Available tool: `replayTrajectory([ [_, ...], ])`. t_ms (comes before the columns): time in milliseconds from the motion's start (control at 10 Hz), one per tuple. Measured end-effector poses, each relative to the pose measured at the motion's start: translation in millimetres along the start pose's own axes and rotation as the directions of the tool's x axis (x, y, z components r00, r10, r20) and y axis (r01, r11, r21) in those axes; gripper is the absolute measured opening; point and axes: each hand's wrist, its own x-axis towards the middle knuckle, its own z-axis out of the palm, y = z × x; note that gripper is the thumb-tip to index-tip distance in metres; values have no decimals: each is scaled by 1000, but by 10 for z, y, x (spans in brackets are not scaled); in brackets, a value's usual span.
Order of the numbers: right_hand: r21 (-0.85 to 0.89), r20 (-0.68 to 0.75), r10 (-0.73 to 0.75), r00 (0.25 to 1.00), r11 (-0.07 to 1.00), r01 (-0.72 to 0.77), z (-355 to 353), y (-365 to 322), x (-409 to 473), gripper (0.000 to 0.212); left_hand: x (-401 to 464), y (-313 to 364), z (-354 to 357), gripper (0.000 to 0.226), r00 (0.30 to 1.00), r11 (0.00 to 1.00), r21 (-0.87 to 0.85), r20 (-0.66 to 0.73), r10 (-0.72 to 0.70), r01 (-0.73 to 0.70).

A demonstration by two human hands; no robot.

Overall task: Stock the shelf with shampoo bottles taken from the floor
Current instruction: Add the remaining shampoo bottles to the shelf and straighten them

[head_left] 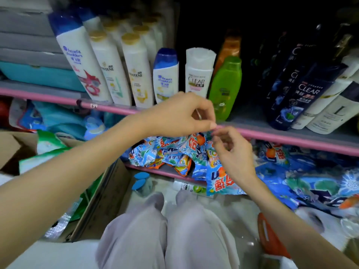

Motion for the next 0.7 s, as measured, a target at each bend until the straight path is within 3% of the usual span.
replayTrajectory([
  [100, -28, 197, 85, 977, 996, -81, 374, 335, -144, 13, -299, -638, 400, 8, 977, 968, -149, 99, -189, 202],
  [200, -145, 391, 262, 882, 964, -222, 754, 798, -261, 11, -603, -1358, 875, 9, 918, 908, -167, 169, -358, 385],
  [300, -462, 529, 499, 686, 848, -260, 1092, 1410, -408, 32, -933, -2021, 1388, 5, 825, 821, -93, 130, -550, 563],
  [400, -661, 468, 743, 478, 653, -369, 1328, 1954, -571, 52, -1161, -2455, 1846, 26, 688, 691, -14, 102, -718, 723],
  [500, -611, 312, 873, 375, 486, -625, 1437, 2368, -661, 58, -1270, -2684, 2138, 53, 505, 501, 106, -11, -863, 859],
  [600, -535, 275, 925, 261, 373, -758, 1505, 2658, -677, 50, -1322, -2818, 2290, 57, 418, 409, 110, -82, -904, 906],
  [700, -508, 200, 934, 296, 357, -784, 1633, 2867, -630, 53, -1315, -2934, 2412, 53, 392, 386, 88, -77, -917, 918],
])
